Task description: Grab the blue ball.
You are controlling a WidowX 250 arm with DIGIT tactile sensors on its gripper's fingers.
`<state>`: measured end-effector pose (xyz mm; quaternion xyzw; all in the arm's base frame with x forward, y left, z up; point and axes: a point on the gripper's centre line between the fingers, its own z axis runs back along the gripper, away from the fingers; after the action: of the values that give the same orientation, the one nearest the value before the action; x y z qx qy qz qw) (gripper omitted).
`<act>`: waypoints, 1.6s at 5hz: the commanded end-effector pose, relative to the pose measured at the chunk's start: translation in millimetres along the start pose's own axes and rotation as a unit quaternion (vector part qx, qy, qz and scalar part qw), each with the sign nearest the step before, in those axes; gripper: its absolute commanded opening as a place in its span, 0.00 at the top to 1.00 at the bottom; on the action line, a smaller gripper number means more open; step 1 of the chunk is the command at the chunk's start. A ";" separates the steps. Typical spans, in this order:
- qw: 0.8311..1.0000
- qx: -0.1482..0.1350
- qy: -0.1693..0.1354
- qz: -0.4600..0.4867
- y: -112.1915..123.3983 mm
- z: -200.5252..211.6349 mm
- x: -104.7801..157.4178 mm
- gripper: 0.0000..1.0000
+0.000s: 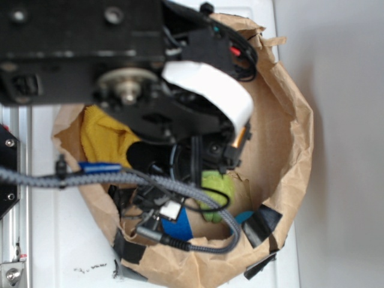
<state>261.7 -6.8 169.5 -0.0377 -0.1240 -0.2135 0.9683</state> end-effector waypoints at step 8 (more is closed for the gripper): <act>0.996 0.034 -0.027 -0.079 -36.0 -86.5 26.7 0.00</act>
<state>280.7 -56.3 74.5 -0.0064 -0.1274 -0.2836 0.9504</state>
